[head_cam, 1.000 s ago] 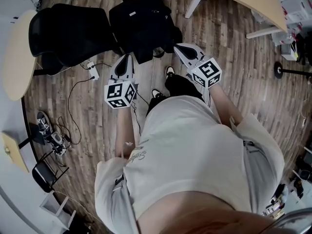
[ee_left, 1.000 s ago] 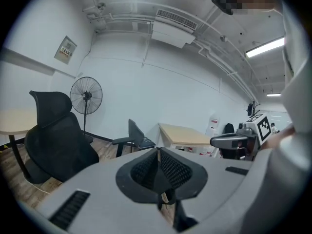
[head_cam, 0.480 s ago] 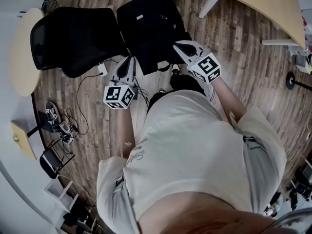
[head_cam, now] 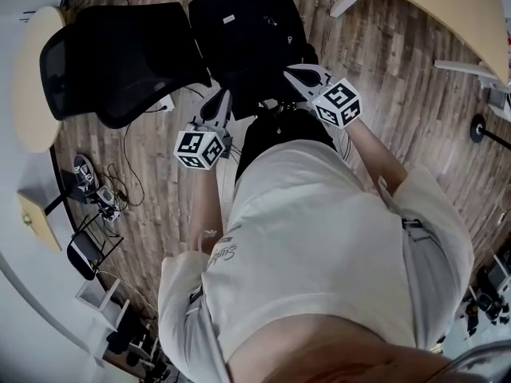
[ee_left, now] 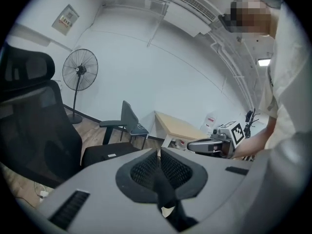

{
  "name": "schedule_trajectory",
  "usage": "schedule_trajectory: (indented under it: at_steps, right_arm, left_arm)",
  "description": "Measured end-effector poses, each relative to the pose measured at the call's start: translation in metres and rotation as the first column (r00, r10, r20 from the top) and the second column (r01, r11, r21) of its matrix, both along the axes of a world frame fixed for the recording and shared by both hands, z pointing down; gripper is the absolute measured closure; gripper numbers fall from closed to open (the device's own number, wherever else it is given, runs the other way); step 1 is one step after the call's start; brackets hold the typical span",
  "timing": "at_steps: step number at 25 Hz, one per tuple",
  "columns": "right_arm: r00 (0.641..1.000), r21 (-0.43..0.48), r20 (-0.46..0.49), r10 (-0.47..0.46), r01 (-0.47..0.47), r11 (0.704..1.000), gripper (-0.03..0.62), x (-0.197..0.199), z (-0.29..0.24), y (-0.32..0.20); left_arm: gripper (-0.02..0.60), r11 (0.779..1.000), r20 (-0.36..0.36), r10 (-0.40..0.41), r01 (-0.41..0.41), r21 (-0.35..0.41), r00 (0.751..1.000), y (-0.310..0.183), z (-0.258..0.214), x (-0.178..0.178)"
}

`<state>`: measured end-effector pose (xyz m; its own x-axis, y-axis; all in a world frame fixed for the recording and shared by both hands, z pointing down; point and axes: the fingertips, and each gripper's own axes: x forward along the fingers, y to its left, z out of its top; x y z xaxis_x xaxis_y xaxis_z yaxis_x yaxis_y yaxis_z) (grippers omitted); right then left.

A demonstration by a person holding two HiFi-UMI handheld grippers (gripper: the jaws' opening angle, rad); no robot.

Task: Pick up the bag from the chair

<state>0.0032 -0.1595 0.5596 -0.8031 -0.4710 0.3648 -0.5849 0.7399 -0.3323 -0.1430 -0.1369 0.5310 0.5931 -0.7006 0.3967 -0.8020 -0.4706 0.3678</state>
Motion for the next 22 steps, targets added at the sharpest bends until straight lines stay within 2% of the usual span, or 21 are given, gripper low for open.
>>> schedule_trajectory:
  at_steps: [2,7,13,16,17,19,22]
  right_arm:
    - [0.999,-0.009,-0.017,0.028,-0.028,1.000,0.599,0.001,0.010,-0.003]
    - [0.993,-0.070,-0.085,0.080,-0.086,0.994,0.599,0.012,0.050,0.008]
    - [0.979,-0.170,-0.203,-0.002,-0.033,0.985,0.599,0.021,0.107,0.035]
    - [0.970,-0.238,-0.240,-0.051,-0.007,0.971,0.527,0.025,0.127,0.053]
    - [0.963,-0.255,-0.257,-0.074,0.006,0.967,0.508,0.027,0.133,0.059]
    - [0.950,-0.291,-0.287,-0.122,0.034,0.956,0.473,0.031,0.145,0.069]
    - [0.937,-0.360,-0.292,-0.190,0.076,0.930,0.458,0.030,0.162,0.081]
  left_arm:
    - [0.554,1.000,-0.006,0.014,-0.015,-0.019,1.000,0.000,0.014,-0.004]
    - [0.552,0.991,0.086,0.072,-0.061,-0.122,0.994,0.020,0.068,-0.020]
    - [0.552,0.957,0.051,0.102,-0.084,-0.279,0.993,0.041,0.129,-0.032]
    - [0.551,0.940,0.042,0.118,-0.098,-0.328,0.992,0.052,0.146,-0.035]
    - [0.540,0.934,0.034,0.116,-0.097,-0.343,0.993,0.055,0.151,-0.035]
    - [0.433,0.921,0.014,0.114,-0.100,-0.375,0.993,0.060,0.159,-0.035]
    - [0.416,0.898,-0.018,0.134,-0.129,-0.421,0.991,0.068,0.170,-0.033]
